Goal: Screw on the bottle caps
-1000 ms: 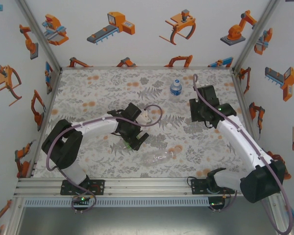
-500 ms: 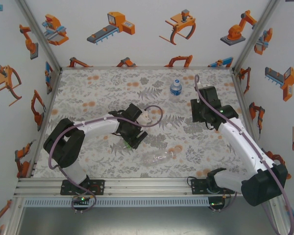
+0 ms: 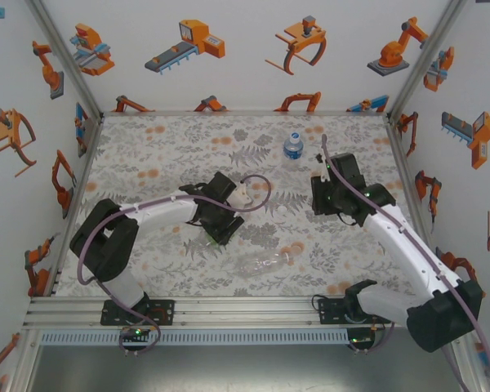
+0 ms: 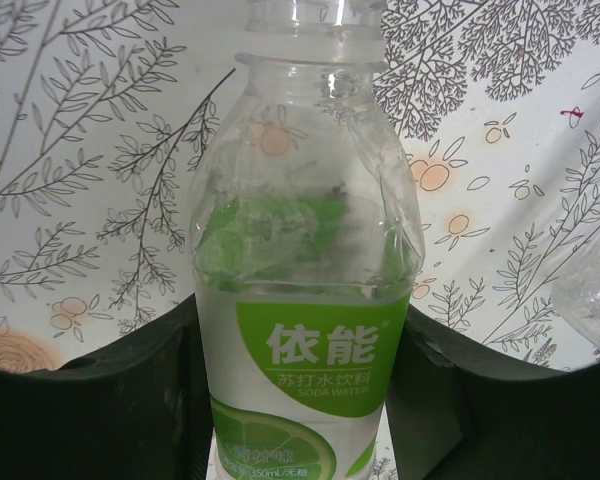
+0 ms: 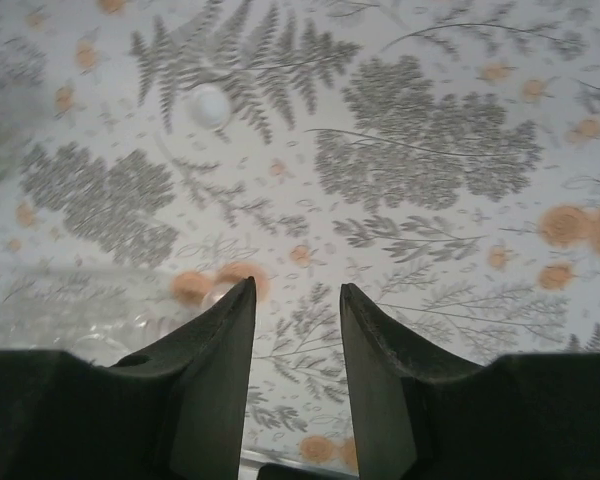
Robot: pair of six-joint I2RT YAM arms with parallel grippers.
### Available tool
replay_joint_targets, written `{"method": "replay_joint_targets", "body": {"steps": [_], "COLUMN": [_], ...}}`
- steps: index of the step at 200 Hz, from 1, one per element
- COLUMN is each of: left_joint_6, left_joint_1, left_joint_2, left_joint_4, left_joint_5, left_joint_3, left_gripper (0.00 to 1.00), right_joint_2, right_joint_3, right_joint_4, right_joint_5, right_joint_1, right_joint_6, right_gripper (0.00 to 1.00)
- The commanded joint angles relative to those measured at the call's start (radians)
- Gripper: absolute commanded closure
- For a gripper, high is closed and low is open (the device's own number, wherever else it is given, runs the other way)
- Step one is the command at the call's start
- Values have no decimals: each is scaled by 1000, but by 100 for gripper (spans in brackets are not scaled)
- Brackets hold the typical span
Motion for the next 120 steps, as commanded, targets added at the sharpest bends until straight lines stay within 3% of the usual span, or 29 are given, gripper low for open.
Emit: {"method": "replay_joint_targets", "body": {"steps": [1, 53, 86, 120], "left_joint_6": [29, 15, 16, 69], "left_joint_1": [22, 135, 194, 221], "left_joint_2": [-60, -187, -241, -272], "left_joint_4": [-17, -18, -97, -209], "left_joint_5": [-7, 102, 142, 146], "left_joint_3": [21, 60, 133, 220], "left_gripper": [59, 70, 80, 83], "right_joint_2": [-61, -137, -134, -85], "right_joint_3": [-27, -180, -275, -354], "right_joint_4": [-10, 32, 108, 226], "right_joint_5": [-97, -183, -172, -126], "right_joint_1": [55, 303, 474, 576], "right_joint_6": [36, 140, 226, 328], "right_gripper": [62, 62, 60, 55]}}
